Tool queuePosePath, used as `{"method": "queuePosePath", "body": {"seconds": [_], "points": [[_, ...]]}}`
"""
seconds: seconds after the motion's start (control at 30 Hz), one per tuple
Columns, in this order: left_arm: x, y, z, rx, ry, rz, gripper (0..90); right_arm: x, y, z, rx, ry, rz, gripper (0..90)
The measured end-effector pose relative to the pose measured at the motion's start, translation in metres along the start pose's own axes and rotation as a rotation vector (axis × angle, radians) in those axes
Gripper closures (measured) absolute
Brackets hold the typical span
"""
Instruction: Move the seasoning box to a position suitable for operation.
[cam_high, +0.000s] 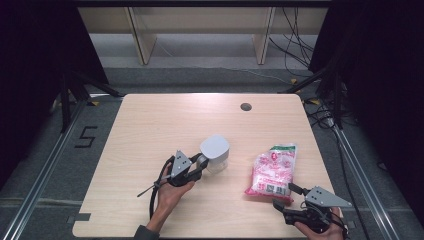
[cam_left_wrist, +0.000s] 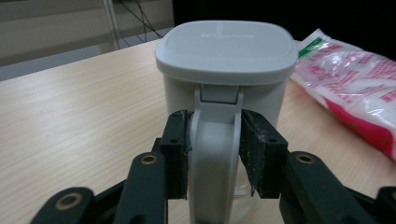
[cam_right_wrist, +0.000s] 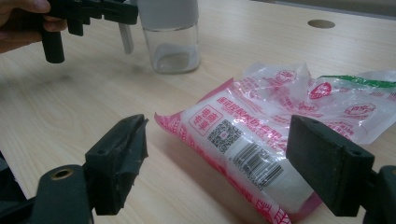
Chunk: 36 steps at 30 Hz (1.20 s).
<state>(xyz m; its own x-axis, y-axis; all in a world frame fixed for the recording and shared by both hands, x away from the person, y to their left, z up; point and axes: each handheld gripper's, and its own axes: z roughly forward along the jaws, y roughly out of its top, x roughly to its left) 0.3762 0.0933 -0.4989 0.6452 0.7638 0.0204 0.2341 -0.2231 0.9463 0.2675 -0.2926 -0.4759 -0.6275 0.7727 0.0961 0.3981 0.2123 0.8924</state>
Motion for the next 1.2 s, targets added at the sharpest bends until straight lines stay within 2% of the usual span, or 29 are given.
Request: {"method": "queuePosePath", "body": {"seconds": [0.03, 0.1, 0.2, 0.23, 0.3, 0.33, 0.37, 0.53, 0.57, 0.6, 0.63, 0.67, 0.7, 0.73, 0.77, 0.83, 0.87, 0.93, 0.97, 1.0, 1.03, 1.1, 1.13, 1.17, 1.2], "points": [[0.001, -0.002, 0.001, 0.009, 0.025, 0.011, 64.6, -0.002, 0.000, 0.001, -0.006, -0.008, -0.017, 21.2], [0.005, -0.005, 0.003, 0.015, 0.040, -0.016, 66.1, 0.000, 0.000, 0.000, -0.001, 0.002, -0.002, 21.3], [0.005, -0.007, 0.003, 0.034, 0.097, -0.024, 67.5, 0.000, 0.000, 0.000, -0.003, -0.007, -0.003, 21.3], [0.006, -0.007, 0.004, 0.034, 0.118, -0.025, 67.8, -0.003, 0.000, 0.001, -0.010, -0.004, -0.032, 21.3], [0.009, -0.008, 0.003, 0.036, 0.149, -0.042, 67.8, -0.003, 0.001, 0.000, -0.010, 0.002, -0.029, 21.3], [0.011, -0.008, 0.003, 0.035, 0.155, -0.041, 70.9, 0.000, 0.000, 0.000, -0.003, -0.005, -0.006, 21.3], [0.012, -0.009, 0.003, 0.038, 0.160, -0.051, 71.1, -0.001, 0.000, 0.000, -0.005, -0.004, -0.007, 21.3], [0.014, -0.006, 0.006, 0.046, 0.158, -0.042, 71.7, -0.004, 0.000, 0.001, -0.010, 0.002, -0.043, 21.3], [0.015, -0.007, 0.007, 0.043, 0.154, -0.046, 71.8, 0.000, 0.000, 0.000, 0.007, 0.004, -0.005, 21.3], [0.016, -0.007, 0.008, 0.037, 0.154, -0.052, 71.9, -0.002, 0.000, 0.001, -0.003, -0.004, -0.028, 21.3], [0.017, -0.006, 0.008, 0.037, 0.157, -0.039, 72.1, -0.001, 0.000, 0.001, -0.001, -0.002, -0.014, 21.3], [0.017, -0.006, 0.009, 0.036, 0.159, -0.036, 72.2, -0.002, 0.000, 0.001, -0.004, -0.004, -0.037, 21.3], [0.018, -0.006, 0.010, 0.040, 0.155, -0.036, 72.3, 0.000, -0.001, 0.001, 0.008, 0.003, -0.006, 21.3], [0.020, -0.006, 0.012, 0.028, 0.145, -0.052, 72.3, 0.000, -0.001, 0.001, 0.008, 0.003, -0.006, 21.3], [0.021, -0.006, 0.012, 0.036, 0.146, -0.058, 72.3, -0.003, 0.000, 0.002, -0.004, 0.004, -0.045, 21.3], [0.021, -0.007, 0.015, 0.030, 0.148, -0.064, 72.8, -0.004, 0.000, 0.002, -0.016, 0.005, -0.055, 21.3], [0.022, -0.006, 0.017, 0.028, 0.143, -0.048, 73.2, 0.001, -0.001, 0.000, 0.010, 0.006, 0.011, 21.3], [0.022, -0.006, 0.020, 0.022, 0.129, -0.048, 73.6, -0.002, 0.000, 0.001, 0.002, 0.006, -0.020, 21.3], [0.020, -0.006, 0.022, 0.020, 0.129, -0.068, 73.7, -0.004, 0.000, 0.001, -0.015, 0.005, -0.036, 21.3], [0.019, -0.005, 0.022, 0.019, 0.125, -0.069, 73.8, -0.004, 0.000, 0.001, -0.015, 0.005, -0.035, 21.3], [0.018, -0.005, 0.023, 0.019, 0.121, -0.072, 73.8, -0.001, -0.001, 0.000, -0.001, 0.005, -0.005, 21.3], [0.014, -0.003, 0.022, 0.033, 0.124, -0.041, 73.8, -0.002, -0.001, 0.000, -0.005, 0.006, -0.030, 21.4], [0.012, -0.003, 0.022, 0.033, 0.119, -0.040, 73.7, -0.004, 0.000, 0.000, -0.012, 0.004, -0.051, 21.3], [0.011, -0.004, 0.022, 0.036, 0.115, -0.050, 73.6, -0.003, 0.000, 0.000, -0.009, 0.006, -0.045, 21.3], [0.011, -0.004, 0.022, 0.034, 0.115, -0.053, 73.6, -0.001, -0.001, -0.001, 0.002, 0.005, -0.018, 21.3]]}}
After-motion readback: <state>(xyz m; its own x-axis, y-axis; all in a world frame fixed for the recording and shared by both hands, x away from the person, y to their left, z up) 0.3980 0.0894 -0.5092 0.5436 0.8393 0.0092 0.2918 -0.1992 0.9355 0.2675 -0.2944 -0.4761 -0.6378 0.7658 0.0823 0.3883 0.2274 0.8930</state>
